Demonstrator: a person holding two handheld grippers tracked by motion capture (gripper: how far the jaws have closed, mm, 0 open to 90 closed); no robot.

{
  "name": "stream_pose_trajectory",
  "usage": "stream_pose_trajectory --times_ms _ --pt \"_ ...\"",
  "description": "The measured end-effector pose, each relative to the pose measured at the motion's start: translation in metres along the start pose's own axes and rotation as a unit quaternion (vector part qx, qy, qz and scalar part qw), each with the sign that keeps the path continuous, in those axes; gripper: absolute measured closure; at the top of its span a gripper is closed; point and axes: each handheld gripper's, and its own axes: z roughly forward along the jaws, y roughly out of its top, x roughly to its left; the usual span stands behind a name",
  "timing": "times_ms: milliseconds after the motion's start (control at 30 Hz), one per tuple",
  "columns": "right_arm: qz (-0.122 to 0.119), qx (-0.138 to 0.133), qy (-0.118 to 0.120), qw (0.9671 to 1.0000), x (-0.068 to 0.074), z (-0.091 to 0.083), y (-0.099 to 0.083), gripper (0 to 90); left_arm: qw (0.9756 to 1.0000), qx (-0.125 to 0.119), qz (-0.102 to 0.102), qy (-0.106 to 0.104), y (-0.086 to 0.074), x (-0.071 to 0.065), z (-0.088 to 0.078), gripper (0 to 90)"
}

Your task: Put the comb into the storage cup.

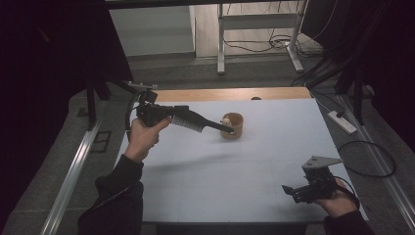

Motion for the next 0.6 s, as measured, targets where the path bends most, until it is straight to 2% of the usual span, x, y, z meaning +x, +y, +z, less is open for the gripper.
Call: stream_pose_trajectory --times_ms 167,400,600 --pt "0.017 0.007 -0.014 0.9997 -0.002 -0.006 -0.003 0.0 1.0 -0.003 -0.002 0.008 0.004 0.002 -0.002 83.0" --pt "0.024 0.019 -0.031 0.999 -0.002 -0.014 -0.008 0.0 0.9998 -0.007 -0.007 0.018 0.006 0.006 -0.006 83.1" --pt "0.029 0.024 -0.037 0.9986 -0.001 -0.018 -0.011 0.0 0.9995 -0.01 -0.01 0.029 0.012 0.009 -0.008 83.0"
